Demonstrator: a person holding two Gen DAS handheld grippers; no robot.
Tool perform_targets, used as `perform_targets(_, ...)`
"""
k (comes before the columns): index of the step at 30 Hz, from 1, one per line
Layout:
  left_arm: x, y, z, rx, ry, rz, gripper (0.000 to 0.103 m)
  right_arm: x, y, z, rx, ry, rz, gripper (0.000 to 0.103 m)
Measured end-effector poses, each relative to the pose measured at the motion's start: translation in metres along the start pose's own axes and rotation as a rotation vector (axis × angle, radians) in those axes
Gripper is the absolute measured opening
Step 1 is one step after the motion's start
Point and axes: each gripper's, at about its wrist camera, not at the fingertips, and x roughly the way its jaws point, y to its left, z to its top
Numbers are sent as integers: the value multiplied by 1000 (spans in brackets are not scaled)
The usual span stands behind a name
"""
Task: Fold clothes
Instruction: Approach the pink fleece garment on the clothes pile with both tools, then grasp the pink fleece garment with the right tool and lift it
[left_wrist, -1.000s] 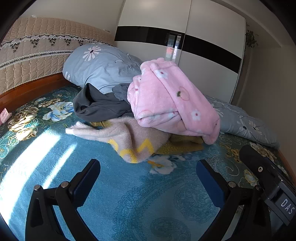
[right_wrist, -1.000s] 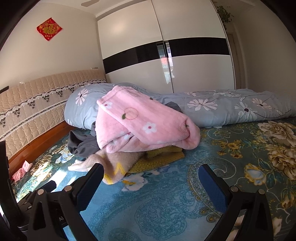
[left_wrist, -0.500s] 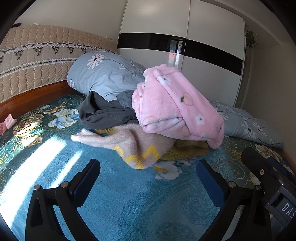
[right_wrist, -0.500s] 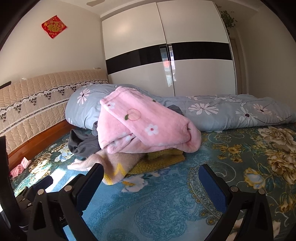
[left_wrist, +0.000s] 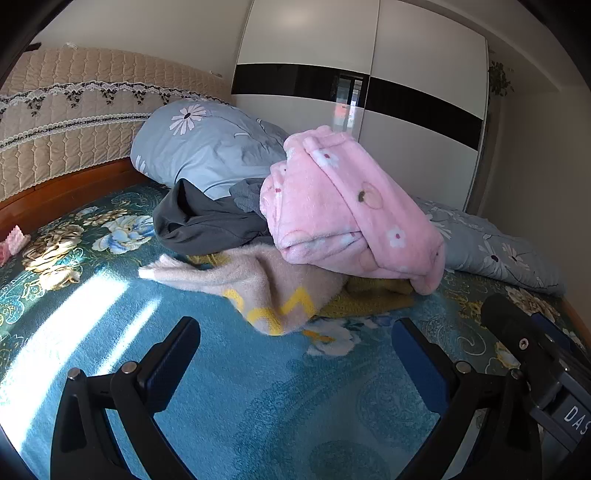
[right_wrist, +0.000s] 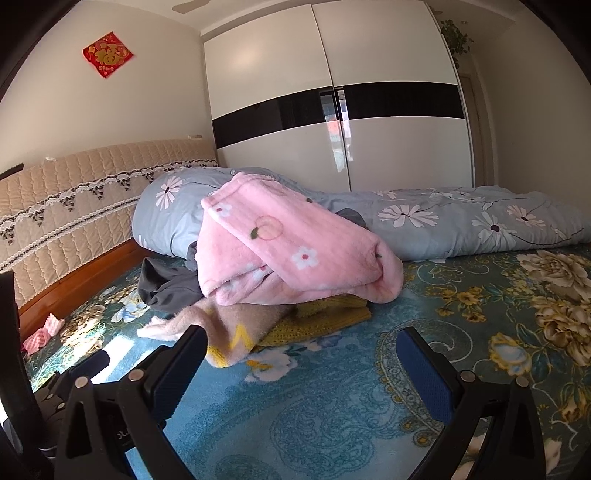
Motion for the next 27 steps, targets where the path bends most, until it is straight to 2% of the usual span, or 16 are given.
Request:
perform_targets(10,3,0,-2,2,18,-3,103,1,-1,-1,-1,7,-8,103)
perform_targets(14,8,3,-2,-7,50,-10,103,3,-1,0,-27,22,-1,103)
perform_targets(22,23,48,5,-165,91,-44,103,24,-3,10,-63,69,-42,103)
perform_targets(27,30,68,15,-168,95,-18,103,59,27,35,-212,117,-79,103)
